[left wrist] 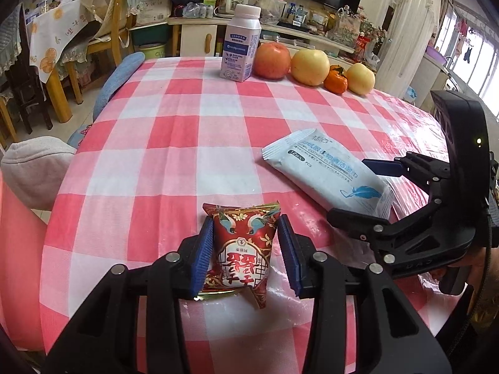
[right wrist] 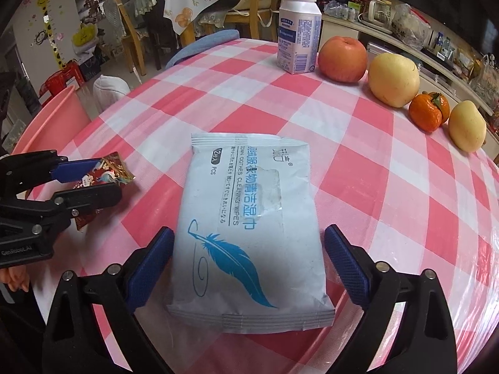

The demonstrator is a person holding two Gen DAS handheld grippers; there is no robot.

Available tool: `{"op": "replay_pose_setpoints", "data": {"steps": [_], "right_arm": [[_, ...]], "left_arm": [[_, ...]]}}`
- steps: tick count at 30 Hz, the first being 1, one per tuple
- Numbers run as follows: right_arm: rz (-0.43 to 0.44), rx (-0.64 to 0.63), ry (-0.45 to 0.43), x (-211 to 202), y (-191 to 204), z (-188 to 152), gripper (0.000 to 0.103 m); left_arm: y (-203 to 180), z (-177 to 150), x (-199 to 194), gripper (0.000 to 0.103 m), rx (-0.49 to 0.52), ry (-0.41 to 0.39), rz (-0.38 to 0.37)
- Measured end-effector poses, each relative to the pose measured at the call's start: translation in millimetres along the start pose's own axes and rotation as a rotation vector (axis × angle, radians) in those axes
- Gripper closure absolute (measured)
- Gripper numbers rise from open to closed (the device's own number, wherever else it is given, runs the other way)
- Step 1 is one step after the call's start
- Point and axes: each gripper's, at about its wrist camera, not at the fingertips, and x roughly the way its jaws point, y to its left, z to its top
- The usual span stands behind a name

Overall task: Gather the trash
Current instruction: 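Lift the candy wrapper with the left tool and the wipes pouch with the right tool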

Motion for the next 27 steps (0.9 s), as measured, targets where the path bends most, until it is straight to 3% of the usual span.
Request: {"op": "replay_pose_setpoints", "data": {"steps": [10,12,13,14,20,21,25,27], "right_arm": [[-0.014,-0.028,-0.024,-3.4,5.0,-1.5,0.025],[-0.017,-0.027,-0.029,-4.0,6.7,-1.5,0.026],[-0.016,-0.024,-0.032,-4.7,6.8,-1.6,0.026],[-0.015,-0.023,-0.037,-5.8,7.3,-1.6,0.026],[-0.034,-0.019,-0.072,-16.7,9.3,-0.1,0.027],[-0.036,-0.016,-0.075,-18.2,8.9,0.2,0.027],[-0.042,-0.003,-0.081,-22.6,4.4,1.0,0.027],[-0.042,-0.003,-0.084,-23.2,5.2,1.1,0.027]], "left_arm": [[7.6,0.2,-4.0,0.061,-0.032,-0.017,0.01],[9.2,1.2,-5.8,0.066,-0.037,-0.022,0.01],[9.9,1.4,-7.3,0.074,-0.039,-0.028,0.01],[11.1,1.9,-9.0,0.076,-0.044,-0.035,0.009],[16.6,3.0,-10.1,0.076,-0.069,-0.036,0.001],[16.7,2.5,-11.5,0.076,-0.065,-0.04,0.009],[13.7,-0.9,-6.5,0.054,-0.046,-0.005,0.015],[8.3,-2.7,-2.1,0.049,-0.017,0.016,0.028]]}}
